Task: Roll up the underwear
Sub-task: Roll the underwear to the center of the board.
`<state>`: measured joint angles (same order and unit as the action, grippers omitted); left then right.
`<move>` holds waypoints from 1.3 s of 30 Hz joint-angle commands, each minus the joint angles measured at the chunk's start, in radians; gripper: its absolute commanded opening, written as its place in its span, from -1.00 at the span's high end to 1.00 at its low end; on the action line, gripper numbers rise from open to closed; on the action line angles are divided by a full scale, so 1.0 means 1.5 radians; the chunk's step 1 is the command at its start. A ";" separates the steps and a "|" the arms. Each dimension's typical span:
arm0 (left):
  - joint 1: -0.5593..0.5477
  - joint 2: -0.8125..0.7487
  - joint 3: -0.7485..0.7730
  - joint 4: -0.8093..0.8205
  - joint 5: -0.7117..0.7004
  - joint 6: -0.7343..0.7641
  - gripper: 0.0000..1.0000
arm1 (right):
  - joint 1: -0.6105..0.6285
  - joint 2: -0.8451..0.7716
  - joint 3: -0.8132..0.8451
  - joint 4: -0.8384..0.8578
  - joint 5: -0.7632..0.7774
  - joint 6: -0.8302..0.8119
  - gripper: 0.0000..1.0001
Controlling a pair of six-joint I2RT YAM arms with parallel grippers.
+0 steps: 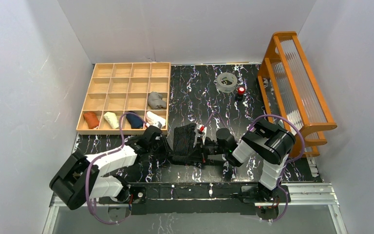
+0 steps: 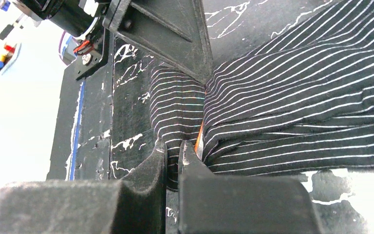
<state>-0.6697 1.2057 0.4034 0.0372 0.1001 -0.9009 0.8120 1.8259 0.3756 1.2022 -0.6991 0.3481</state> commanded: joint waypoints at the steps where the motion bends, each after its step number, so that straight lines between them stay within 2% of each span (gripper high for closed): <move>1: -0.002 0.051 0.006 -0.033 0.029 0.032 0.84 | -0.003 0.012 -0.037 -0.014 0.057 0.034 0.93; 3: -0.002 0.058 0.012 -0.036 0.041 0.044 0.91 | -0.003 0.012 -0.038 -0.008 0.059 0.055 0.93; 8: -0.002 0.064 0.037 -0.062 0.033 0.057 0.93 | -0.014 0.016 -0.029 -0.005 0.034 0.136 0.90; 9: -0.001 0.056 0.042 -0.072 0.020 0.057 0.87 | -0.020 0.018 -0.029 0.000 0.028 0.156 0.90; 10: -0.001 0.045 0.045 -0.083 -0.002 0.054 0.71 | -0.025 0.020 -0.031 0.006 0.024 0.174 0.90; 12: -0.001 0.013 0.045 -0.098 -0.043 0.048 0.61 | -0.035 0.023 -0.029 -0.023 0.031 0.208 0.90; 13: -0.001 -0.005 0.042 -0.100 -0.055 0.043 0.47 | -0.041 0.025 -0.017 -0.054 0.023 0.219 0.90; 15: 0.000 -0.043 0.036 -0.101 -0.094 0.036 -0.03 | -0.050 0.030 -0.016 -0.075 0.013 0.243 0.90; 18: 0.000 -0.094 0.022 -0.072 -0.095 0.038 -0.09 | -0.059 0.031 0.014 -0.170 0.014 0.264 0.89; 22: -0.001 -0.142 0.000 -0.017 -0.057 0.078 -0.27 | -0.065 0.029 0.057 -0.287 0.015 0.276 0.95; 30: -0.001 -0.099 -0.042 0.097 0.106 0.156 -0.34 | -0.097 0.051 0.073 -0.357 -0.018 0.316 0.94; 33: -0.002 -0.071 -0.062 0.157 0.122 0.149 -0.34 | -0.106 0.064 0.081 -0.377 -0.026 0.318 0.93; 39: -0.002 -0.007 -0.063 0.213 0.124 0.134 -0.13 | -0.120 0.076 0.096 -0.409 -0.032 0.315 0.88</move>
<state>-0.6708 1.1561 0.3145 0.2703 0.2565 -0.7067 0.6472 1.8828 0.5339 0.7856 -0.8131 0.8692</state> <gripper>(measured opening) 0.593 0.092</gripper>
